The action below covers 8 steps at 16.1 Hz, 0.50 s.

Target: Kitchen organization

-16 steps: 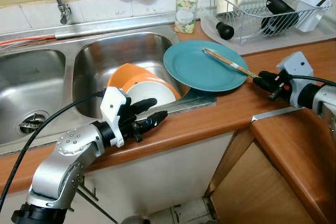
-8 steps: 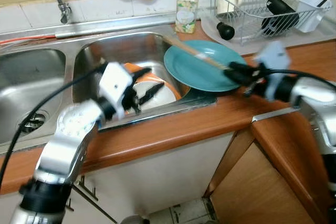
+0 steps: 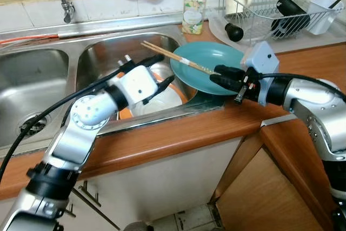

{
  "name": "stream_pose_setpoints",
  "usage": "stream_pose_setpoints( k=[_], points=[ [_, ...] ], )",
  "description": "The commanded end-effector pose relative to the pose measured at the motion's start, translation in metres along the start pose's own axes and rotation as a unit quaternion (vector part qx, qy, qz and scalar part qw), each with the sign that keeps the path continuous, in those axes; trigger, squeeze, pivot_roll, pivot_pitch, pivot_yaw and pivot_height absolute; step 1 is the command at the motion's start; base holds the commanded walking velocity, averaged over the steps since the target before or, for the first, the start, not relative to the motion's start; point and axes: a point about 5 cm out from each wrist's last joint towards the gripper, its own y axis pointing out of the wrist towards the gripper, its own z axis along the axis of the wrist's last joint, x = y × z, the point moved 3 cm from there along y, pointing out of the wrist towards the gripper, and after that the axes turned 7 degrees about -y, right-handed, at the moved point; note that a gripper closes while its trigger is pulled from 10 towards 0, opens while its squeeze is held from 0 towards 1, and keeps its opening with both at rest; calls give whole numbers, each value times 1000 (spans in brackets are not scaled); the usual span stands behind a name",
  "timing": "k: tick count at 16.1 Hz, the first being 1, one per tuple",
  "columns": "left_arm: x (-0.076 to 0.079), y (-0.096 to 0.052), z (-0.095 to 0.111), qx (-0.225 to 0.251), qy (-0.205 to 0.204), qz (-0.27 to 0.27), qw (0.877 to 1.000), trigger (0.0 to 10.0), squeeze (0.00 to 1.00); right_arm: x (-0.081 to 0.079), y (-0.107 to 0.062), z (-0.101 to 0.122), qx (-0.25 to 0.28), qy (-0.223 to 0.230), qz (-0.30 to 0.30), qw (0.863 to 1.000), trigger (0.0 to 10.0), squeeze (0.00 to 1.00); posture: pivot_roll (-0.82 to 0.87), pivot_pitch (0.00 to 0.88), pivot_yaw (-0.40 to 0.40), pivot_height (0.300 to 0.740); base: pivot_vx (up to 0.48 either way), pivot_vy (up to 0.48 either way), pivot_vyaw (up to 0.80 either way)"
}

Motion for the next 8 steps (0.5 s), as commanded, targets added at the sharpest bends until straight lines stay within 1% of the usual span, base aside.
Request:
stream_pose_setpoints(
  k=[1, 5, 8],
  points=[
    [2, 3, -2, -3, 23, -10, 1000, 10000, 0, -2, 1, 9, 1, -19, 12, 1000, 0, 0, -40, 0, 30, 740, 0, 0, 0],
    [3, 9, -1, 8, 43, -15, 999, 10000, 0, -8, 3, 16, 0, -29, 27, 999, 0, 0, -46, 0, 32, 740, 0, 0, 0],
    [6, 11, -5, 2, 58, -29, 998, 10000, 0, -13, 5, 22, 5, -33, 38, 999, 0, 0, -51, 0, 41, 740, 0, 0, 0]
  ],
)
